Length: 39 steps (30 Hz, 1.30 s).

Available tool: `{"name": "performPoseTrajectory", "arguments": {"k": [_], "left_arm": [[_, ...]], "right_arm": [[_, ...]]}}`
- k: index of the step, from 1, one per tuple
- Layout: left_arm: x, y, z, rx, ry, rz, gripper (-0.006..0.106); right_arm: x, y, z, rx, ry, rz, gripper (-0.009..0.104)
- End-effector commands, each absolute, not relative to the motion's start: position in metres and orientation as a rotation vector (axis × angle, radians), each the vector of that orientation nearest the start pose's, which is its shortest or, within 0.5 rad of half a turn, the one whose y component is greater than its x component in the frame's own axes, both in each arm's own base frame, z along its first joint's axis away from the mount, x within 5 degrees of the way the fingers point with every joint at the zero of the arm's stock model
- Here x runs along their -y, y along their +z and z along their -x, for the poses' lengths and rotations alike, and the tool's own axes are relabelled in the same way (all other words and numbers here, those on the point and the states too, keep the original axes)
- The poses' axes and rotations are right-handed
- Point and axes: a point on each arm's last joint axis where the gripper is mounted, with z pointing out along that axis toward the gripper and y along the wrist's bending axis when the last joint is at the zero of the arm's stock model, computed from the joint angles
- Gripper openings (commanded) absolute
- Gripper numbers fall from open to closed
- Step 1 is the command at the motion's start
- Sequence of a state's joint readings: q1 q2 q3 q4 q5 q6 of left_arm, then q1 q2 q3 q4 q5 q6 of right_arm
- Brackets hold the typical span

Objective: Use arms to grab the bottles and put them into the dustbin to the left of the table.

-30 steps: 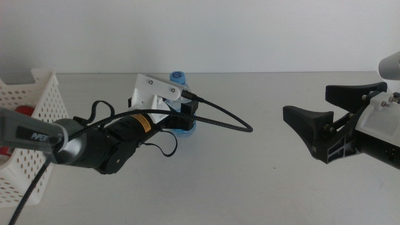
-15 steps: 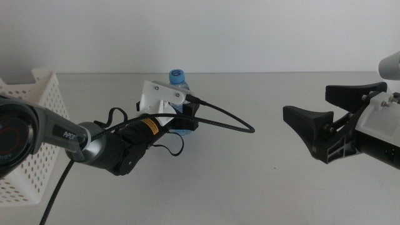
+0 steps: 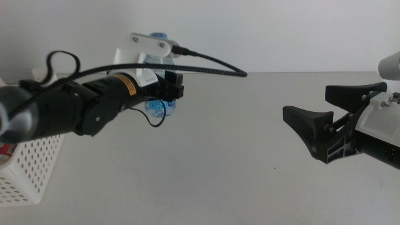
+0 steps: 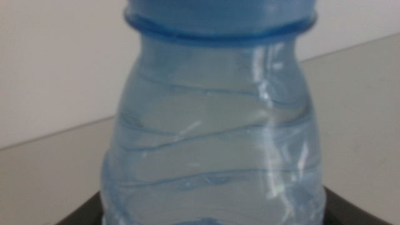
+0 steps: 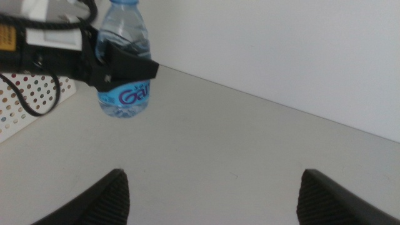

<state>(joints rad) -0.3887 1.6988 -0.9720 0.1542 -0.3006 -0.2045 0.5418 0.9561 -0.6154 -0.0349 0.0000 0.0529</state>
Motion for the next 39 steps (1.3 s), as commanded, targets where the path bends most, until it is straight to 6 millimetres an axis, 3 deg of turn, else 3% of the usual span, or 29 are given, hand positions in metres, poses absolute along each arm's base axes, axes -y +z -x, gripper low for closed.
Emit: {"name": "performPoseTrajectory", "arguments": {"k": [1,6,12,17,21,27,32,39], "left_arm": [[0.139,0.305,-0.331,-1.718,-0.37,-0.302,-0.001],[0.104,0.34,-0.31,-1.892,-0.227,-0.278,-0.001],[0.03,0.372,-0.286,-2.144,-0.046,-0.146,-0.001],[-0.036,0.382,-0.264,-2.305,0.127,-0.084,-0.001],[-0.066,0.384,-0.256,-2.36,0.151,-0.002,-0.001],[-0.084,0.367,-0.272,-2.383,0.098,0.046,-0.001],[-0.094,0.33,-0.3,-2.491,0.044,0.066,-0.001],[-0.105,0.293,-0.328,-2.524,0.026,0.104,0.0]], "right_arm": [[-0.106,0.33,-0.176,-1.666,0.404,0.462,0.071],[-0.106,0.33,-0.176,-1.666,0.404,0.462,0.071],[-0.106,0.33,-0.176,-1.666,0.404,0.462,0.071],[-0.106,0.33,-0.176,-1.666,0.404,0.462,0.071],[-0.105,0.33,-0.176,-1.667,0.403,0.462,0.071],[-0.105,0.33,-0.176,-1.667,0.403,0.462,0.071],[-0.105,0.33,-0.176,-1.667,0.403,0.462,0.071],[-0.105,0.33,-0.176,-1.667,0.403,0.462,0.071]]}}
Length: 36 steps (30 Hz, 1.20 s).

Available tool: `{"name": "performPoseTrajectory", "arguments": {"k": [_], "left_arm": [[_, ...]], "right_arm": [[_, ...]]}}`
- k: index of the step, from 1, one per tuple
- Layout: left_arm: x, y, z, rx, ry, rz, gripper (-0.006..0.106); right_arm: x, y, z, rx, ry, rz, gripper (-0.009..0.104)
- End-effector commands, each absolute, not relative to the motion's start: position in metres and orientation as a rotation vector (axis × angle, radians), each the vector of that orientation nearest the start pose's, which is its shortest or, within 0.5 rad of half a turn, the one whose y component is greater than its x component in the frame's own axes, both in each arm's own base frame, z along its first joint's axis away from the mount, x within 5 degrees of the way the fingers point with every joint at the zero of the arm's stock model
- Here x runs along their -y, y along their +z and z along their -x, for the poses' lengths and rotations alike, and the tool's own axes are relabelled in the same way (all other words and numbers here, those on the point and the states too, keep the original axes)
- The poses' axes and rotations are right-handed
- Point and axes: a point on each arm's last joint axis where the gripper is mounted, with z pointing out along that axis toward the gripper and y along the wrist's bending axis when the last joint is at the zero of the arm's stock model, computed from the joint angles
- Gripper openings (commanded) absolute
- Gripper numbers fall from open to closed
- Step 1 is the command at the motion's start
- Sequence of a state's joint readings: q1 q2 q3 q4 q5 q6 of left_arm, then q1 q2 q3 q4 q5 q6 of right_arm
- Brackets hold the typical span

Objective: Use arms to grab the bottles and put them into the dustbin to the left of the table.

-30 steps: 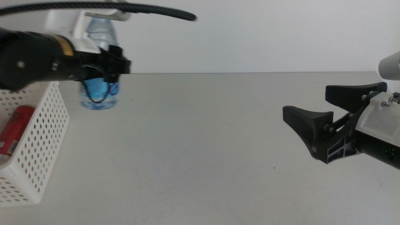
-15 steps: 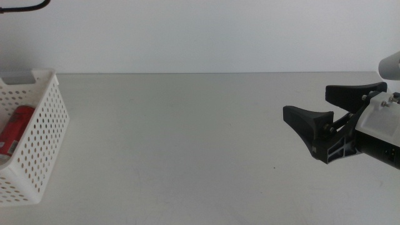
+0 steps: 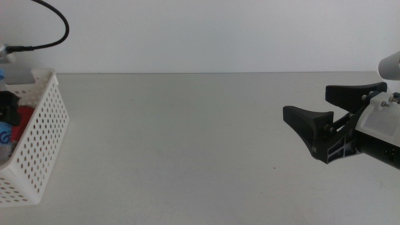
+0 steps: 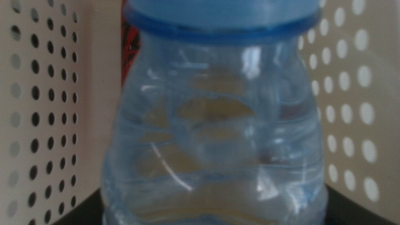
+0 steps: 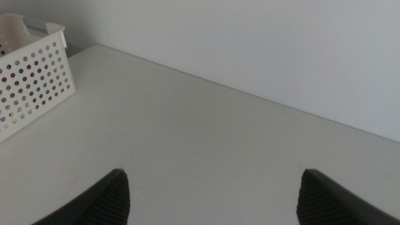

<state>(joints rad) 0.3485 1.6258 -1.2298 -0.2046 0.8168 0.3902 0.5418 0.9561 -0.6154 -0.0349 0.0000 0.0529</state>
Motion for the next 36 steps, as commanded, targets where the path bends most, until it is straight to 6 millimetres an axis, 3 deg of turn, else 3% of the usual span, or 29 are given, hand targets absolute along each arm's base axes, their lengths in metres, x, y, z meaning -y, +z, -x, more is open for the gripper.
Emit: {"name": "performPoseTrajectory", "arguments": {"k": [1,10,20,25,31,36], "left_arm": [[-0.106,0.289,-0.331,-2.532,0.023,0.107,0.001],[-0.11,0.269,-0.342,-2.559,0.021,0.107,0.028],[-0.107,0.269,-0.345,-2.545,-0.013,0.031,0.094],[-0.106,0.285,-0.341,-2.499,-0.005,0.065,0.094],[-0.101,0.32,-0.328,-2.4,0.025,0.085,0.093],[-0.087,0.343,-0.311,-2.377,-0.005,0.075,0.093]], "right_arm": [[-0.105,0.33,-0.176,-1.667,0.403,0.462,0.071],[-0.105,0.33,-0.176,-1.667,0.403,0.462,0.071],[-0.105,0.33,-0.176,-1.667,0.403,0.462,0.071],[-0.105,0.33,-0.176,-1.667,0.403,0.462,0.071],[-0.105,0.33,-0.176,-1.667,0.403,0.462,0.071],[-0.105,0.33,-0.176,-1.667,0.403,0.462,0.071]]}}
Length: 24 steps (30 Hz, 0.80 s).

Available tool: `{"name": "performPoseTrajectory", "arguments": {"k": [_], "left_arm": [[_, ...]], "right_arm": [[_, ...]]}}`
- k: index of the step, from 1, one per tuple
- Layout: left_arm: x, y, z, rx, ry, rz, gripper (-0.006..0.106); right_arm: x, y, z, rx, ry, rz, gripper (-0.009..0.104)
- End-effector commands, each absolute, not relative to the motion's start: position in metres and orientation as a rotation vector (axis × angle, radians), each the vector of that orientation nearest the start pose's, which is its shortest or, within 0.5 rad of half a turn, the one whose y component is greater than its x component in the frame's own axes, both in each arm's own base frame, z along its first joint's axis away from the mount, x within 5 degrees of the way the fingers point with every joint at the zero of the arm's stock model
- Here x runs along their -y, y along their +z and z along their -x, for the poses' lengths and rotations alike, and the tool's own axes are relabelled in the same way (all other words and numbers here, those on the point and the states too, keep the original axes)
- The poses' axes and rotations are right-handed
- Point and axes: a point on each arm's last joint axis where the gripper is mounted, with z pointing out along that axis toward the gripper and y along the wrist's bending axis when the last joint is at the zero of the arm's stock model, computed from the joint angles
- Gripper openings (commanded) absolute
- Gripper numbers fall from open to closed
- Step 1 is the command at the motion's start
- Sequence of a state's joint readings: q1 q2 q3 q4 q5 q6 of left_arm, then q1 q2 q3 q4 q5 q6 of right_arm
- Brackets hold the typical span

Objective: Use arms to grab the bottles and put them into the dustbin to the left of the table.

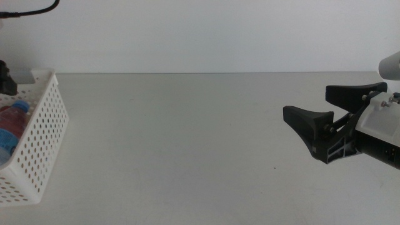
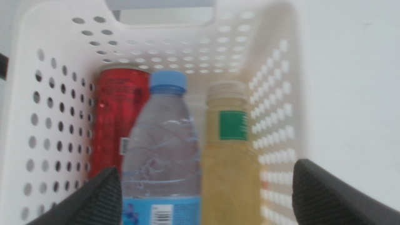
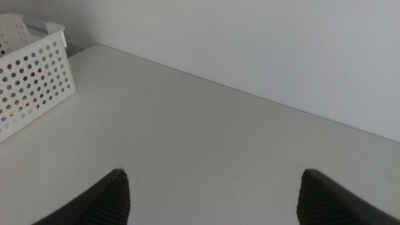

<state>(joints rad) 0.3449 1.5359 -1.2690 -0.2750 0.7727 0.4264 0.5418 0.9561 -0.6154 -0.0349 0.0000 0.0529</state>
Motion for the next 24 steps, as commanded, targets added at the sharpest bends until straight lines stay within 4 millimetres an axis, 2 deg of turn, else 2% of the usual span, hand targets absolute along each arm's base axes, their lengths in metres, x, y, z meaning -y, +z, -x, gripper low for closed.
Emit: {"name": "performPoseTrajectory", "arguments": {"k": [1,3,15,20,24], "left_arm": [[-0.083,0.347,-0.309,-2.365,-0.011,0.078,0.093],[-0.073,0.358,-0.305,-2.317,-0.044,0.105,0.093],[-0.006,0.403,-0.276,-2.157,-0.124,-0.149,0.093],[0.013,0.416,-0.243,-2.037,-0.082,-0.156,0.093],[0.017,0.408,-0.208,-1.958,-0.075,-0.091,0.093]], "right_arm": [[-0.105,0.33,-0.176,-1.667,0.403,0.462,0.071],[-0.105,0.33,-0.176,-1.667,0.403,0.462,0.071],[-0.105,0.33,-0.176,-1.667,0.403,0.462,0.071],[-0.105,0.33,-0.176,-1.667,0.403,0.462,0.071],[-0.105,0.33,-0.176,-1.667,0.403,0.462,0.071]]}}
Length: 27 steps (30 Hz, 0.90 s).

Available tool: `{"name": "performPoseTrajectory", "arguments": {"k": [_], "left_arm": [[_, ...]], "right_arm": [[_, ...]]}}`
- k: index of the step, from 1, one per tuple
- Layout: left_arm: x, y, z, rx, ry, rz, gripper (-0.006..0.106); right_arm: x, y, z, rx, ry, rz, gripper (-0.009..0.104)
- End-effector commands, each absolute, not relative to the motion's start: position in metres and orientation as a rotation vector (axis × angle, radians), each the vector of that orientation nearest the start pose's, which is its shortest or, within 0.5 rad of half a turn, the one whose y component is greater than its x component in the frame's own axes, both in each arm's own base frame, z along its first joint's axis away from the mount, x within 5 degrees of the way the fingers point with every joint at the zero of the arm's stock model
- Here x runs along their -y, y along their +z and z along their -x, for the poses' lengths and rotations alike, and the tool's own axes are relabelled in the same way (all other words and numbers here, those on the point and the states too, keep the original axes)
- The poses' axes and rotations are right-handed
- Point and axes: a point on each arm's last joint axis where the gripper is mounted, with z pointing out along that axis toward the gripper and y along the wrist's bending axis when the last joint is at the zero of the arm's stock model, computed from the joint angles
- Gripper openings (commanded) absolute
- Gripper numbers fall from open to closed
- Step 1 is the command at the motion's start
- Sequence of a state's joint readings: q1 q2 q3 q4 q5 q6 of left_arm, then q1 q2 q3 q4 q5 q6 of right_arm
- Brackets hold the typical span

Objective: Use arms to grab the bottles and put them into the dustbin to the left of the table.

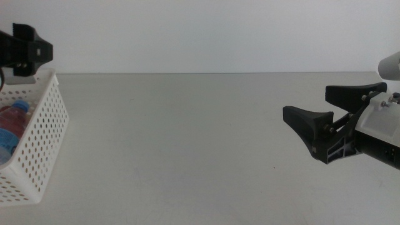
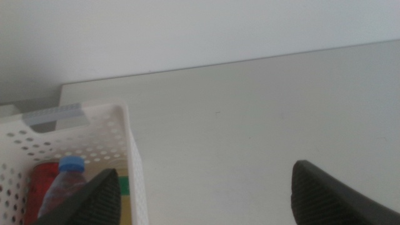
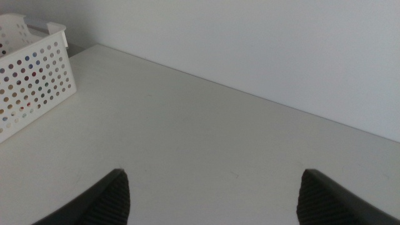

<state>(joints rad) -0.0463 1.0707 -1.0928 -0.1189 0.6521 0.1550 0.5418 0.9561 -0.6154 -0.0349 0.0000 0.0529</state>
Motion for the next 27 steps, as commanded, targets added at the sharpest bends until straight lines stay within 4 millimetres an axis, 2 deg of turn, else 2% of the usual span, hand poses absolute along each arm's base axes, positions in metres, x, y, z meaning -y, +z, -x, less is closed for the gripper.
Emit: {"name": "performPoseTrajectory", "arguments": {"k": [1,5,9,22,27], "left_arm": [[0.016,0.406,-0.202,-1.952,-0.074,-0.083,0.093],[0.013,0.4,-0.179,-1.928,-0.068,-0.076,0.093],[0.012,0.402,-0.171,-1.909,-0.052,-0.083,0.093],[0.012,0.398,-0.177,-1.932,-0.05,-0.085,0.093],[0.012,0.398,-0.177,-1.934,-0.049,-0.085,0.093]], "right_arm": [[-0.105,0.33,-0.176,-1.667,0.403,0.462,0.071],[-0.105,0.33,-0.176,-1.667,0.403,0.462,0.071],[-0.105,0.33,-0.176,-1.667,0.403,0.462,0.071],[-0.105,0.33,-0.176,-1.67,0.403,0.463,0.071],[-0.085,0.342,-0.161,-1.667,0.388,0.385,0.071]]}}
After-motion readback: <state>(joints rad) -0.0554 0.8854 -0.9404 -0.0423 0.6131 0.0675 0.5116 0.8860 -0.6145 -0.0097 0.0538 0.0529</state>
